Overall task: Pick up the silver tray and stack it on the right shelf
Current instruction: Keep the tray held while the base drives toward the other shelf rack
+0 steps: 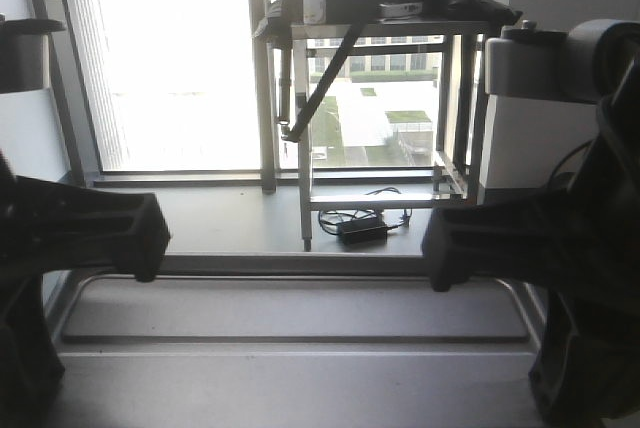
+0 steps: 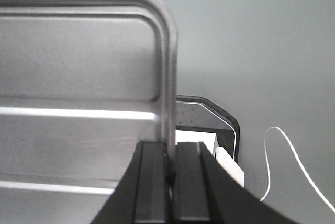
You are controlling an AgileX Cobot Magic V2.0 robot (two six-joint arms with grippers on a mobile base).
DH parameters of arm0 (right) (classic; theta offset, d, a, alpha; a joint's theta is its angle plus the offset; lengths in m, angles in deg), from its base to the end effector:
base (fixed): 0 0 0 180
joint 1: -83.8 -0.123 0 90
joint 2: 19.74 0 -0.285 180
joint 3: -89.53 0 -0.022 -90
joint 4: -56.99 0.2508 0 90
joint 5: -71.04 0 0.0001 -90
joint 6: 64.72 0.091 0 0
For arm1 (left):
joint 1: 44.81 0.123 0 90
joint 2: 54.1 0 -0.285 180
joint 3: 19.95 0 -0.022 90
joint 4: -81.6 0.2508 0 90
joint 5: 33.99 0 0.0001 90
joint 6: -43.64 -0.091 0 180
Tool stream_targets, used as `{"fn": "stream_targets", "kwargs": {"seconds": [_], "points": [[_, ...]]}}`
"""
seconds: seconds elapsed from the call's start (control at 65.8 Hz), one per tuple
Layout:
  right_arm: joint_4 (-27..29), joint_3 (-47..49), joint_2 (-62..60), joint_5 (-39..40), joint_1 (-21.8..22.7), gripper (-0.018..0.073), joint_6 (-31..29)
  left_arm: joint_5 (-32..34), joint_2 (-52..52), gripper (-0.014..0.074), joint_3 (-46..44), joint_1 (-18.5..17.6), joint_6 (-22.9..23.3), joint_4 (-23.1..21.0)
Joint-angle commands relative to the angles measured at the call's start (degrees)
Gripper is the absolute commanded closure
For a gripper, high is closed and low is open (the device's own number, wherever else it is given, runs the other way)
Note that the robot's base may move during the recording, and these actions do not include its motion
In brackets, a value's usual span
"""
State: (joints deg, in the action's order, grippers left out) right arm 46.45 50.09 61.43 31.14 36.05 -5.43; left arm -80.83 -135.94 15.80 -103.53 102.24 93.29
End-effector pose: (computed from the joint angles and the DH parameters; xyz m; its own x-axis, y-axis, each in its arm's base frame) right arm 0.1519 0.1513 0.2109 -0.9479 0.1070 -0.3001 0.0482 0.9792 0.1969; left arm 0.1242 -0.1785 0.2220 -0.9530 0.0980 -0.2866 0.1385 0.9825 -0.1248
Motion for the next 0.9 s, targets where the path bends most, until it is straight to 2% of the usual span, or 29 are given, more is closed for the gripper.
{"fn": "stream_targets", "kwargs": {"seconds": [0.0,0.882], "points": [[-3.1,1.2,-1.6,-0.8,0.2,0.0501,-0.5,-2.8,1.6,0.0697,-0.8,-0.4,-1.1,1.6],[-3.1,1.2,-1.6,-0.8,0.2,0.0501,-0.5,-2.8,1.6,0.0697,-0.8,-0.4,-1.1,1.6]]}}
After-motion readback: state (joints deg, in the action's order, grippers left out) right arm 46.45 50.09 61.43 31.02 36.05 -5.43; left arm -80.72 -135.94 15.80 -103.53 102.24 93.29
